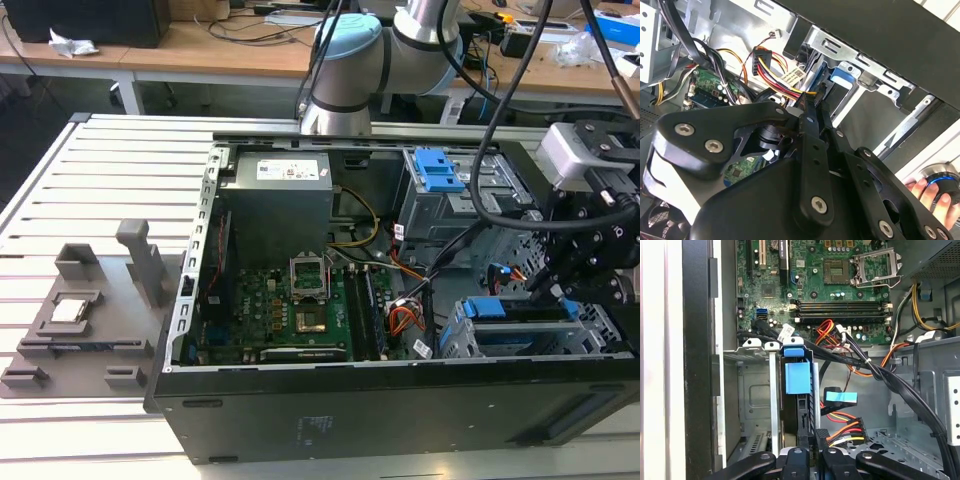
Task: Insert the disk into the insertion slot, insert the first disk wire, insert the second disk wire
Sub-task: 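Insert the first disk wire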
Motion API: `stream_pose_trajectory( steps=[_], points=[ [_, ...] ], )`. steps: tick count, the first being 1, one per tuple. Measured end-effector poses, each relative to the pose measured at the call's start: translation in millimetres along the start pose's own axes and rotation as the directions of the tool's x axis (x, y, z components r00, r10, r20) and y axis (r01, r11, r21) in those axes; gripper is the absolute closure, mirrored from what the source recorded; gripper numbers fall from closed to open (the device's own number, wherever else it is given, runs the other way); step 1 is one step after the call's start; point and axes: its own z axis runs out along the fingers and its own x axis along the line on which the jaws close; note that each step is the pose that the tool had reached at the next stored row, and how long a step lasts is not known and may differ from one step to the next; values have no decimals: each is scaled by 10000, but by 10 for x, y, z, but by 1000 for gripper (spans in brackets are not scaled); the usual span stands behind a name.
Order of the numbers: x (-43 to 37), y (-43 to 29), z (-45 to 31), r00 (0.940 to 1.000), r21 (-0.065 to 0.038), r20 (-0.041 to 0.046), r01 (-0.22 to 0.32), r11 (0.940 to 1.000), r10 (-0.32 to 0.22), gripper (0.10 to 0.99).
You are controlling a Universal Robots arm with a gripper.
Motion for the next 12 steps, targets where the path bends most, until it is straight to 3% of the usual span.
stream_pose_trajectory(
  steps=[12],
  points=[
    [31,-3,34,10000,-1,23,2,10000,-2,918]
  ],
)
